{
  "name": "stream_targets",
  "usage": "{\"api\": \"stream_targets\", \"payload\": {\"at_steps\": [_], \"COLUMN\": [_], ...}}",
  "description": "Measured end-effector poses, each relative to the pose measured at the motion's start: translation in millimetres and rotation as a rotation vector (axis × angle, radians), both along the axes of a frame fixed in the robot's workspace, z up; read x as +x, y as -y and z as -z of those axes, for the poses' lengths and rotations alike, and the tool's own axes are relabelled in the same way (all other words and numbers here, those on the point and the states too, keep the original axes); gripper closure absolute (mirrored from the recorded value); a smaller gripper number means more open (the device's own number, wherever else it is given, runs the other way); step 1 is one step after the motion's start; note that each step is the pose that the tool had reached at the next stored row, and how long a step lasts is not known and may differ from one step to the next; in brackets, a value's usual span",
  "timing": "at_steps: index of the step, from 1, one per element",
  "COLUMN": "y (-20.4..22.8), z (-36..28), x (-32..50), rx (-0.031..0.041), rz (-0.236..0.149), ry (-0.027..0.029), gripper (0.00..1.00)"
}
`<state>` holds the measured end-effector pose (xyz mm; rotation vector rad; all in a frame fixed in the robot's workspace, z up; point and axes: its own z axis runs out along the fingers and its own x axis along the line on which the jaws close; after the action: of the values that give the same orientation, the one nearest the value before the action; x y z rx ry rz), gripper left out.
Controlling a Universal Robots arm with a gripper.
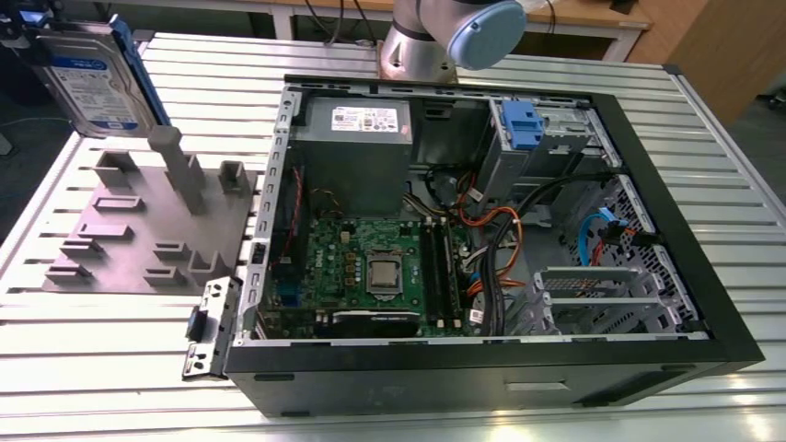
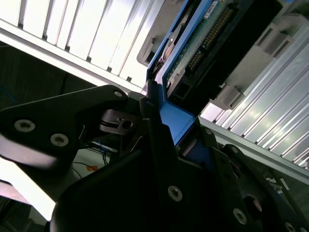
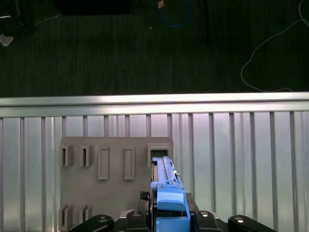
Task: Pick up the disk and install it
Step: 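Pick up the disk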
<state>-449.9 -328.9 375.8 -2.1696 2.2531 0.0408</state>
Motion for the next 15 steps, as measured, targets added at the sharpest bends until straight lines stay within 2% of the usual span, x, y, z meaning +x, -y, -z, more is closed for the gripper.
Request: {"api": "stream_targets", "payload": {"at_steps": [15], "y": [0.0], "z": [-4.9], "x": [0.0], "rx": [0.0001], "rz": [0.000], "ry": [0.0001], "gripper": [0.64]}}
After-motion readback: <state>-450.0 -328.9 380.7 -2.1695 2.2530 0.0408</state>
